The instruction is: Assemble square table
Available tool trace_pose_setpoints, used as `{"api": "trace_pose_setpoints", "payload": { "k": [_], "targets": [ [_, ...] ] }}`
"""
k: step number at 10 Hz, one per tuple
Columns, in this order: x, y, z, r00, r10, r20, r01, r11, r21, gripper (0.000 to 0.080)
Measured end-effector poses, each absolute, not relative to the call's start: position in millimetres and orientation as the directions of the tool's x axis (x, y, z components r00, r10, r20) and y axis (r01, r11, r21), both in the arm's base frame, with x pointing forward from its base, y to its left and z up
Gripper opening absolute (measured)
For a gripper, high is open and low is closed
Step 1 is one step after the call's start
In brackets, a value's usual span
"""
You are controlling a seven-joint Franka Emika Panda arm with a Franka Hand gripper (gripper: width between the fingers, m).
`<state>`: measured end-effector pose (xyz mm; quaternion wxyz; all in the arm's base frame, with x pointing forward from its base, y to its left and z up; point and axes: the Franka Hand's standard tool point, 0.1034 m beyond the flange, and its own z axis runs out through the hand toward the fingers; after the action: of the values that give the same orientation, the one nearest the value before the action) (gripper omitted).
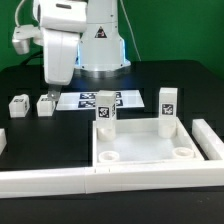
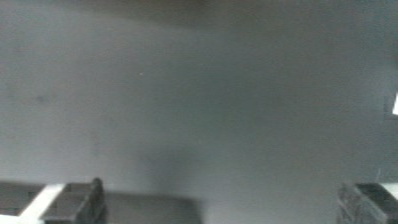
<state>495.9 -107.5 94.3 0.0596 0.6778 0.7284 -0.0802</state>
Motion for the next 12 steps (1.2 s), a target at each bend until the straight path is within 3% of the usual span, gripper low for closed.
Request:
{"api": "trace_pose_setpoints", "payload": {
  "k": [3,5,8,12],
  "targets": [
    [494.3,-107.3,93.3,0.103,0.975,-0.198,0.994,-0.106,-0.002,0.0649],
    [470.8,-120.7,85.7,0.308,0.934,-0.180,0.951,-0.305,0.043,0.0649],
    [450.8,-132.6,77.6,0.589,0.794,-0.150,0.807,-0.586,0.069,0.0649],
    [452.9,-124.1,76.5,0.758,0.643,-0.113,0.652,-0.754,0.078,0.0649]
  ]
}}
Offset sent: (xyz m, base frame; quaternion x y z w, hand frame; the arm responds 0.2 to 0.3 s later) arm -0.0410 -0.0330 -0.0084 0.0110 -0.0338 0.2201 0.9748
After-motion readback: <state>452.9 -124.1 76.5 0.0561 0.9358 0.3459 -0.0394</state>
